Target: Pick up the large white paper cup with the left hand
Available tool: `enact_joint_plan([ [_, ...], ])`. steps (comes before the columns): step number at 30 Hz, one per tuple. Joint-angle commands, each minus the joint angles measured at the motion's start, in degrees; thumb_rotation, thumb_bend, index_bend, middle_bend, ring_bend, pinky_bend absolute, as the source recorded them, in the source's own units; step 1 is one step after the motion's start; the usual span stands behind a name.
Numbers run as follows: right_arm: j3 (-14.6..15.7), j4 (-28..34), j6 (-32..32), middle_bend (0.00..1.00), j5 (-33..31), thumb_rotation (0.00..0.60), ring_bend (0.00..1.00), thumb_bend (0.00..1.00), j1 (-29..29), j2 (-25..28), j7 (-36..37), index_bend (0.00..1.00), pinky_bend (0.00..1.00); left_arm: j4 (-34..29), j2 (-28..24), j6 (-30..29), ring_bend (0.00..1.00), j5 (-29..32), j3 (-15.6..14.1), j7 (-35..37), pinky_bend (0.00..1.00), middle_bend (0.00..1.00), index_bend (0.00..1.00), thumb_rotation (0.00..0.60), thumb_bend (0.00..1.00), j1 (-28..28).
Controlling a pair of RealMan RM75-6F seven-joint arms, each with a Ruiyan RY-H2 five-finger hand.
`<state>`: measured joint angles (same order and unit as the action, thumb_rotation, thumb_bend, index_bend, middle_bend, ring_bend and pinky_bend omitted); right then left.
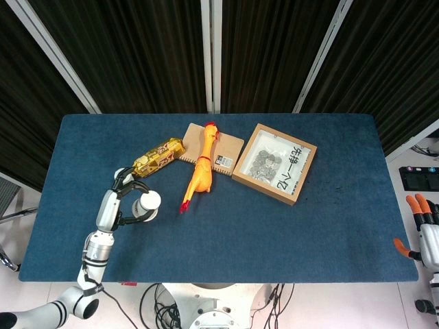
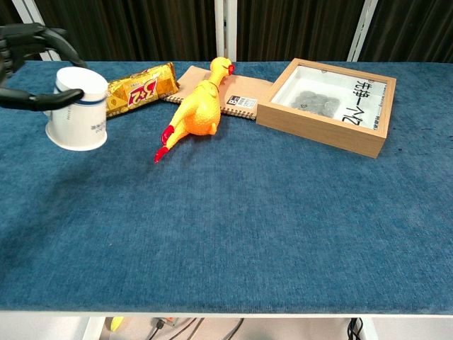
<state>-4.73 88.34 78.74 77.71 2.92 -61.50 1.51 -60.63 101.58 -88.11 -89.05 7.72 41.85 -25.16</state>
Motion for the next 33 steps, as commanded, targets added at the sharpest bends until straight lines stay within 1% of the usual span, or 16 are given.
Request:
enact_joint_plan([
  [1,0.1,0.1,-0.1,0.0,0.0,0.6,0.0,0.18,0.1,-0.1,-0.2,0.0,0.0,3.9,2.4,-1.0,0.08,1.4,0.7,2.9,0.0,0.49,0.46,0.6,0.24,1.4],
  [8,0.0,0.5,-0.2,0.0,0.0,0.6,0.0,0.18,0.2,0.1,-0.6,0.0,0.0,8.9,4.5,0.1,0.08,2.5,0.4,5.7,0.0,0.49,0.47,0.6,0.24,2.2],
  [20,0.1,0.2,-0.6,0.0,-0.3,0.6,0.0,0.18,0.4,0.1,-0.4,0.0,0.0,14.7,7.4,1.2,0.08,2.7,-0.5,8.8,0.0,0.49,0.47,0.6,0.24,3.1],
  [30,0.1,0.0,-0.8,0.0,-0.4,0.6,0.0,0.18,0.4,-0.1,-0.3,0.0,0.0,16.6,7.7,1.5,0.08,2.3,-0.8,10.5,0.0,0.49,0.46,0.6,0.24,3.2],
  [33,0.1,-0.1,-0.6,0.0,-0.3,0.6,0.0,0.18,0.4,-0.1,-0.3,0.0,0.0,16.9,7.8,1.6,0.08,2.2,-0.9,10.5,0.0,0.44,0.44,0.6,0.24,3.2],
])
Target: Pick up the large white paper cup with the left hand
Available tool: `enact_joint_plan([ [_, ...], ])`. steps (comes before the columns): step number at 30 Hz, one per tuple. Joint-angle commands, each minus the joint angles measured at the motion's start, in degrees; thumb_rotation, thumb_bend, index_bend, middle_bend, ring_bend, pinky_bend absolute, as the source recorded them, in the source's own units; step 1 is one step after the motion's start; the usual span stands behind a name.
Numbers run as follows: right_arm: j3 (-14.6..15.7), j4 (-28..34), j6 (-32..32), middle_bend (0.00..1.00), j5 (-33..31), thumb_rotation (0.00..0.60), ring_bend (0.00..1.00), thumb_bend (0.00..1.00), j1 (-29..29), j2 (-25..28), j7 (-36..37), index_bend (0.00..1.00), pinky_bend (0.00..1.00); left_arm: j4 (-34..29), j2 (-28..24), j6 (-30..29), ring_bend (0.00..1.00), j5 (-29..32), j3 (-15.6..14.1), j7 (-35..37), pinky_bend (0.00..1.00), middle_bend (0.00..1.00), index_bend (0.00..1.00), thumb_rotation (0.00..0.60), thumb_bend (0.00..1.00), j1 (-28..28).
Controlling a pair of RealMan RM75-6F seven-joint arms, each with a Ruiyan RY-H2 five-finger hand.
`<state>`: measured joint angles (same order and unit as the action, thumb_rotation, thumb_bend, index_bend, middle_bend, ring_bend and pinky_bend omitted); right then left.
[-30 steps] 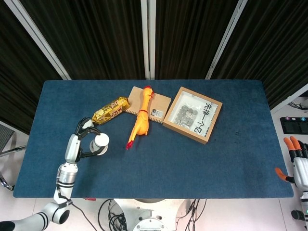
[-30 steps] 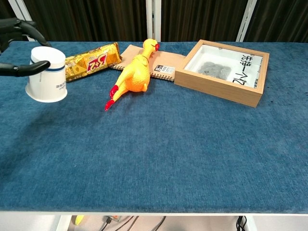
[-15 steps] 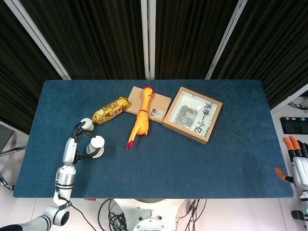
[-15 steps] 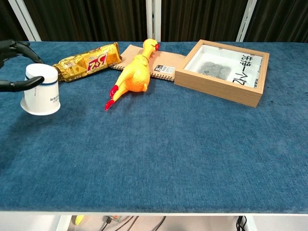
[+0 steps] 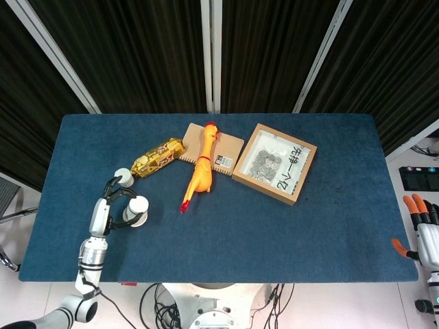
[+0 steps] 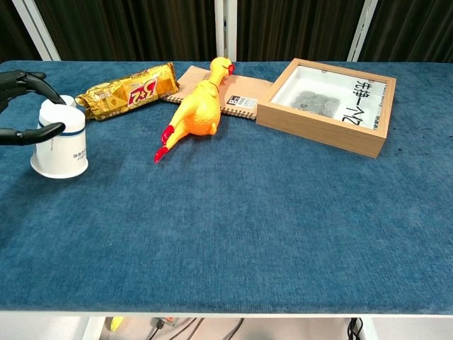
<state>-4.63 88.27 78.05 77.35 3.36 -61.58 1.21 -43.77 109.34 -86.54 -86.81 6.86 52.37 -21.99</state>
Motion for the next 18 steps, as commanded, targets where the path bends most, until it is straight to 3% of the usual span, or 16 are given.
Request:
enact_joint_plan([
  [1,0.0,0.0,0.1,0.0,0.0,0.6,0.0,0.18,0.0,0.0,0.0,0.0,0.0,0.1,0.0,0.1,0.08,-0.1,-0.1,0.1,0.0,0.41,0.43,0.6,0.23,0.0],
  [12,0.0,0.1,0.1,0.0,-0.1,0.6,0.0,0.18,-0.1,0.1,-0.1,0.0,0.0,0.0,-0.4,-1.1,0.05,-0.8,-0.5,0.9,0.0,0.3,0.32,0.6,0.23,0.5],
  [18,-0.1,0.5,0.7,0.0,0.1,0.6,0.0,0.18,-0.2,0.4,0.0,0.0,0.0,-3.6,-3.7,-7.6,0.02,-4.0,-1.1,-1.7,0.0,0.22,0.26,0.6,0.22,1.3],
])
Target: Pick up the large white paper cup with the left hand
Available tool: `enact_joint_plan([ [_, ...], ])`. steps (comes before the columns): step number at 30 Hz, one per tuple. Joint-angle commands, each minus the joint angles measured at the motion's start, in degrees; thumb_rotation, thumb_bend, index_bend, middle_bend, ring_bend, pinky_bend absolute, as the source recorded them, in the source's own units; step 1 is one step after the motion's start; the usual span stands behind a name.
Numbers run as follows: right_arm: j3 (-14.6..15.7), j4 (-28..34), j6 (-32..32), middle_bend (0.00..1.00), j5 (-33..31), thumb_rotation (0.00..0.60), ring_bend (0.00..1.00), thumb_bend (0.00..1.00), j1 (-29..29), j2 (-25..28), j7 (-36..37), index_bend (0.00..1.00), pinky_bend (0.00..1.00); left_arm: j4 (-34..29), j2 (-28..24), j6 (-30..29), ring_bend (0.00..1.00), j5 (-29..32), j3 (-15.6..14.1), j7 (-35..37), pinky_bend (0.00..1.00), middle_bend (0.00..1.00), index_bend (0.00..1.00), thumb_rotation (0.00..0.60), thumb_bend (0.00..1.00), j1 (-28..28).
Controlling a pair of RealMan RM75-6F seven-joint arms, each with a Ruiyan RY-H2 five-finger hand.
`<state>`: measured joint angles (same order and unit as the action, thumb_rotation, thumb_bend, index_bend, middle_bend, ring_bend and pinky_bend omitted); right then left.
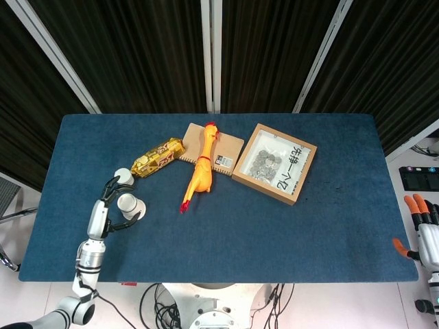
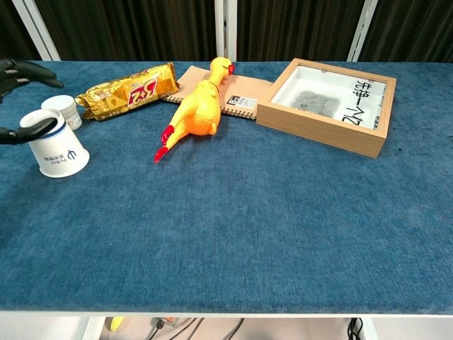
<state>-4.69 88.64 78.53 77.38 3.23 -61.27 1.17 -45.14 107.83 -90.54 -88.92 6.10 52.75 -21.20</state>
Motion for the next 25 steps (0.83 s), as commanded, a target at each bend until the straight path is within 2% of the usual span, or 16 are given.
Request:
enact_joint_plan([
  [1,-0.1,0.1,0.4,0.0,0.1,0.6,0.0,0.18,-0.1,0.2,0.1,0.0,0.0,-3.3,-3.4,-5.1,0.01,-2.7,-0.5,-3.5,0.0,0.21,0.25,0.6,0.22,0.8],
  [4,-0.2,0.2,1.0,0.0,0.4,0.6,0.0,0.18,-0.3,0.6,0.4,0.0,0.0,-9.1,-10.0,-8.1,0.0,-4.4,-0.7,-11.8,0.0,0.18,0.24,0.6,0.2,1.7],
  [6,-0.2,0.2,1.4,0.0,0.6,0.6,0.0,0.18,-0.4,0.7,0.5,0.0,0.0,-16.7,-17.6,-6.7,0.0,-4.5,-1.6,-20.7,0.0,0.18,0.24,0.6,0.18,2.7],
  [9,0.0,0.4,1.9,0.0,1.3,0.6,0.0,0.18,-0.6,0.5,0.0,0.0,0.0,-30.3,-30.0,-2.1,0.0,-2.5,-3.7,-38.2,0.0,0.2,0.23,0.6,0.1,4.8],
  [11,0.2,0.5,2.6,0.0,2.0,0.6,0.0,0.18,-0.7,0.4,-0.4,0.0,0.0,-37.1,-36.1,-0.8,0.0,-1.1,-4.8,-50.9,0.0,0.17,0.2,0.6,0.07,6.5],
  [14,0.4,0.6,3.9,0.0,3.1,0.6,0.0,0.18,-1.0,-0.1,-1.5,0.0,0.0,-45.3,-42.0,2.3,0.0,3.2,-7.0,-64.2,0.0,0.09,0.1,0.6,0.05,9.1],
  [17,0.6,1.0,5.3,0.0,4.3,0.6,0.0,0.18,-1.3,-0.3,-2.3,0.0,0.0,-50.2,-45.0,5.8,0.0,7.1,-8.9,-70.8,0.0,0.03,0.05,0.6,0.05,10.4],
  [19,0.7,1.3,6.1,0.0,4.8,0.6,0.0,0.18,-1.5,-0.4,-2.9,0.0,0.0,-50.6,-45.3,6.3,0.0,7.9,-9.3,-73.0,0.0,0.01,0.03,0.6,0.05,11.0],
  [25,0.9,2.4,6.2,0.0,5.4,0.6,0.0,0.18,-1.3,-0.7,-5.4,0.0,0.0,-48.9,-45.2,4.9,0.0,6.9,-9.2,-68.2,0.0,0.0,0.02,0.6,0.05,13.0],
])
